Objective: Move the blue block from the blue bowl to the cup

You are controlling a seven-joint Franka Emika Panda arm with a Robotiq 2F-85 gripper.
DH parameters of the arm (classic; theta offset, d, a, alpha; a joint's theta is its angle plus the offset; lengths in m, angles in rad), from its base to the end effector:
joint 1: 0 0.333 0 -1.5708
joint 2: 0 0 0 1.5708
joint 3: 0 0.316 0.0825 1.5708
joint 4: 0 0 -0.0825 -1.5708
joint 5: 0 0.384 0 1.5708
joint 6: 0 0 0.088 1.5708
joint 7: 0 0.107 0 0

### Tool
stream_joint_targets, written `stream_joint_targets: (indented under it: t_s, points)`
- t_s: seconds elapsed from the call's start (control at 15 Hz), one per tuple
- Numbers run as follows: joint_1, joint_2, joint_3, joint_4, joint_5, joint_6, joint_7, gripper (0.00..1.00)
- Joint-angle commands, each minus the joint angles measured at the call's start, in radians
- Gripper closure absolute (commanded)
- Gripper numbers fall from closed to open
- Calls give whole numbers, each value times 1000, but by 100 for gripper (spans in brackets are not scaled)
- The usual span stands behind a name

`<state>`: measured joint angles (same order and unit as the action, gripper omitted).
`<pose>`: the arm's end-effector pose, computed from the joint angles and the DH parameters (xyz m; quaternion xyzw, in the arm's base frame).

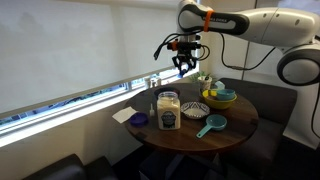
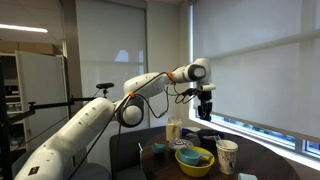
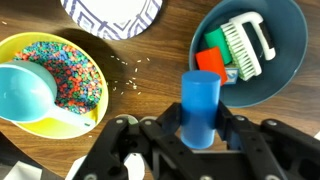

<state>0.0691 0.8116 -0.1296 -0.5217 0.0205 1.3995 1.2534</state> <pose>0.7341 0.0091 0.5621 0.8051 -0.5909 0.0499 0.0098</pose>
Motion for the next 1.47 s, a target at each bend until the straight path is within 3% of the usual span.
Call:
stream_joint_targets:
  t_s: [0.0, 0.33, 0.67, 0.93, 1.4]
  points:
    - [21, -5, -36, -11, -51, -61, 25, 87]
    - [7, -17, -119, -17, -144, -256, 80, 87]
    - [-18, 6, -221, -4, -234, -363, 133, 87]
    - [-63, 46, -238, 22, -212, -292, 151, 87]
    - [-43, 87, -245, 38, -231, -207, 175, 87]
